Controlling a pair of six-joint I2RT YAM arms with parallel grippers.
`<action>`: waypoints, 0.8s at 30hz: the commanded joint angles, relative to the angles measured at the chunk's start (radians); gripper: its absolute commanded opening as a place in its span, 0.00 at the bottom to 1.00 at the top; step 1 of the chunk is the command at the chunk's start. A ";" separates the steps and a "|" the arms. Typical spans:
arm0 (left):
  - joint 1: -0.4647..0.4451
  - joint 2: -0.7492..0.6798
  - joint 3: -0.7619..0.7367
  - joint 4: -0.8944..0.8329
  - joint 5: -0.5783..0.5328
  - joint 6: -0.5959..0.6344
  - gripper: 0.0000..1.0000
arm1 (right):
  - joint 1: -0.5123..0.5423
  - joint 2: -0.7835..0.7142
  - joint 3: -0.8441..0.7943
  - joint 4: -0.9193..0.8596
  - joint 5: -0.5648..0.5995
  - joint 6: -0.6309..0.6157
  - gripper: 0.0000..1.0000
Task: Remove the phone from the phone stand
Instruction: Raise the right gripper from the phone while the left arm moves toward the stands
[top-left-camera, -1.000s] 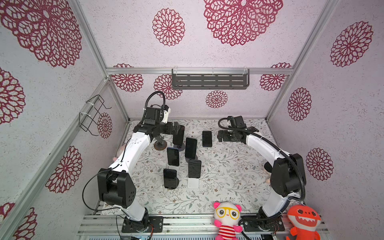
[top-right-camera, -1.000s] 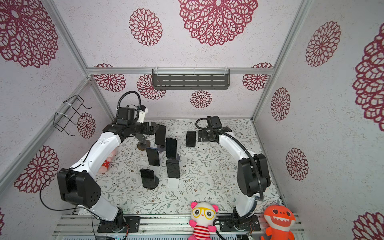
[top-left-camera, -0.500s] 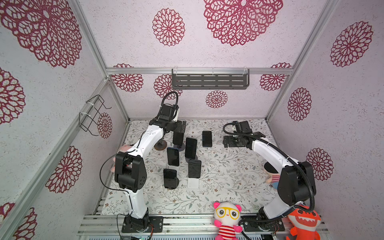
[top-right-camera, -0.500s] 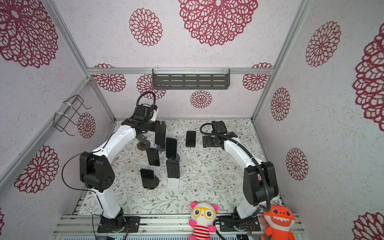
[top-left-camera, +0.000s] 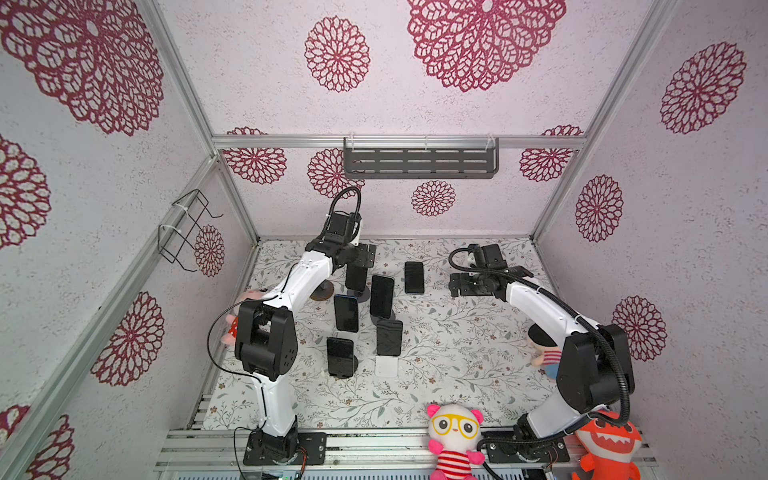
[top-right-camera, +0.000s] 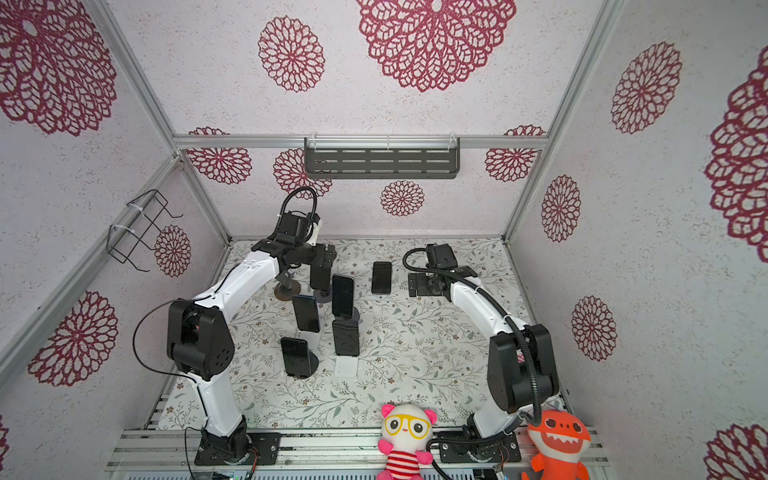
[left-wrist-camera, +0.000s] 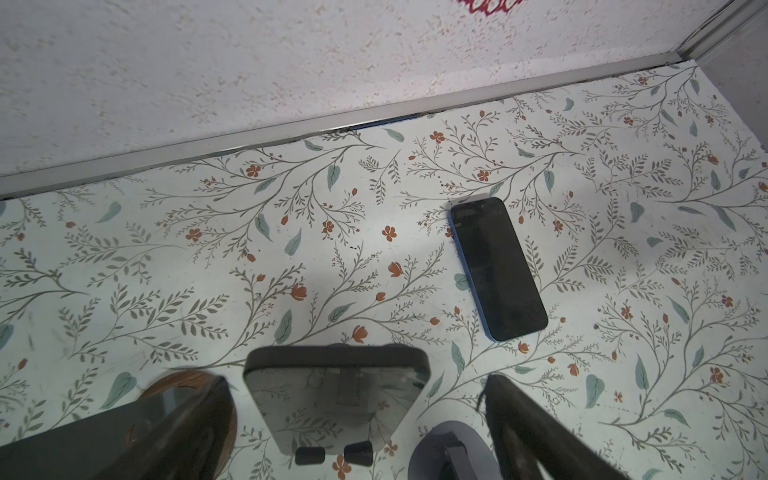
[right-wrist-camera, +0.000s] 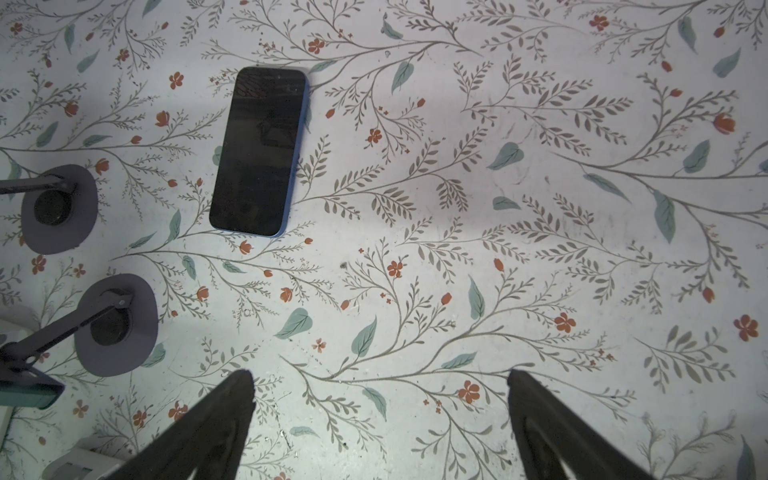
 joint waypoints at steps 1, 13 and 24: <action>-0.002 0.028 -0.018 0.034 -0.001 -0.006 0.96 | -0.008 -0.043 -0.001 0.014 0.016 -0.013 0.98; -0.003 0.083 -0.017 0.040 -0.002 -0.013 0.89 | -0.014 -0.041 -0.013 0.023 0.017 -0.015 0.98; -0.004 0.085 -0.021 0.025 -0.032 -0.013 0.83 | -0.020 -0.046 -0.012 0.020 0.018 -0.023 0.97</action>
